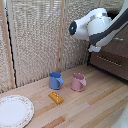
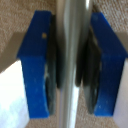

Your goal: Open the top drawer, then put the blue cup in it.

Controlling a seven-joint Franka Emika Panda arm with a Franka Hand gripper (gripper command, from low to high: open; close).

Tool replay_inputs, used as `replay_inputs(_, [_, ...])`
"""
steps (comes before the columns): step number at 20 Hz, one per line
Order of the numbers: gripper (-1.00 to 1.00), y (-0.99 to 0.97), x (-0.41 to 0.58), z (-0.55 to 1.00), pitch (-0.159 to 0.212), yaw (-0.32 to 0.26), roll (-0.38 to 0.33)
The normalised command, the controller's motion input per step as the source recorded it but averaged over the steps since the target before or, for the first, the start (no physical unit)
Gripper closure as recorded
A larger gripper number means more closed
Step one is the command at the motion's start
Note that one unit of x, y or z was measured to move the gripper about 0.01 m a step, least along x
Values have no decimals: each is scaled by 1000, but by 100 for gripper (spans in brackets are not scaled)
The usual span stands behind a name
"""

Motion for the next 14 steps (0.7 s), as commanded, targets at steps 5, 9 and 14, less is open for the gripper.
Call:
replay_inputs(5, [100,391,218,-69,-19,-193,-20])
replay_inputs(9, [100,84,906,-55,7,-97,-1])
replay_inputs(14, [100,0,1000,0,0,-21,-10])
